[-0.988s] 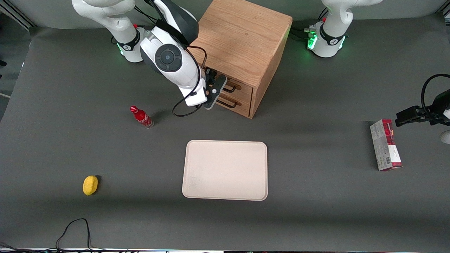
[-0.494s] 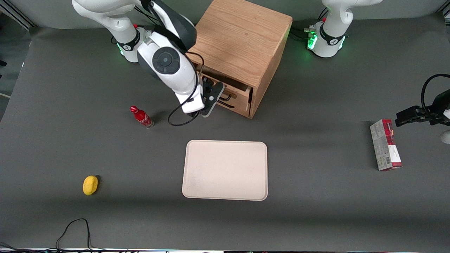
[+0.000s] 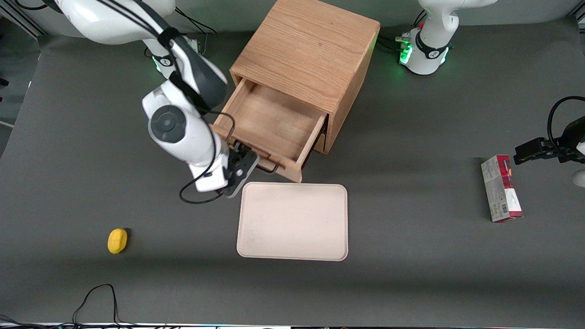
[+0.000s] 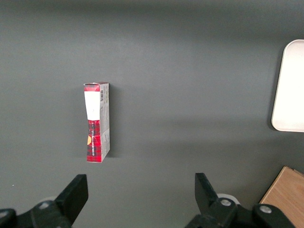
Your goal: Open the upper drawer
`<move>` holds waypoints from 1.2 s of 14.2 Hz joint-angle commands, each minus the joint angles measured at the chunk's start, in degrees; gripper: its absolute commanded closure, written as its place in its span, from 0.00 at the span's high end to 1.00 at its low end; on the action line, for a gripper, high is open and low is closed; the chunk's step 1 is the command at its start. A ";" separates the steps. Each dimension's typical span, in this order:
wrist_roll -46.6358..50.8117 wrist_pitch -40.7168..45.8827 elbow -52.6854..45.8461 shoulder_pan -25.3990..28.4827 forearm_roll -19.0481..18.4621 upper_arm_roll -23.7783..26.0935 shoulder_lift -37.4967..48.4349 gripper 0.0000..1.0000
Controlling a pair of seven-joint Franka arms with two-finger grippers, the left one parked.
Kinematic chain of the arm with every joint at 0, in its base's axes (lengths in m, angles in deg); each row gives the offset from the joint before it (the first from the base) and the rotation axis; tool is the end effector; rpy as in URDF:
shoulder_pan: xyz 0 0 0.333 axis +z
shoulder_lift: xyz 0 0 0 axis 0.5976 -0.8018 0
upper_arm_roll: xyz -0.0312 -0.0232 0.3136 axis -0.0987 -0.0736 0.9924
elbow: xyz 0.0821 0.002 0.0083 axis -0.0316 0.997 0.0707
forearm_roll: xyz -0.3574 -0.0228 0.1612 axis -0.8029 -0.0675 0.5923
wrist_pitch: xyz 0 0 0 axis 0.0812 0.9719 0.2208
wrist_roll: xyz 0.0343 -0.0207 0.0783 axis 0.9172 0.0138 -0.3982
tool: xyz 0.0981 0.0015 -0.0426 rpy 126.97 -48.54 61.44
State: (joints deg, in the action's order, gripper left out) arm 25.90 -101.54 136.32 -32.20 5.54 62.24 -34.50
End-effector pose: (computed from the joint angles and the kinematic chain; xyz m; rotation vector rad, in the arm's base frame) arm 0.6080 0.3131 0.4018 -2.6821 -1.3733 -0.0360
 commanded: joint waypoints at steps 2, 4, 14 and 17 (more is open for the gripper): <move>-2.24 0.32 -5.83 0.34 -1.18 -1.40 -3.76 1.00; -2.06 0.32 -6.27 0.34 -1.09 -1.40 -4.12 1.00; -1.45 5.31 -18.31 -1.86 4.70 -8.14 0.08 1.00; 2.82 17.43 -15.78 -1.69 12.94 -18.42 7.01 1.00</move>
State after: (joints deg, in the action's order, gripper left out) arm 25.01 -89.62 118.06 -34.23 13.36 49.17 -32.66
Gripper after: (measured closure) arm 0.000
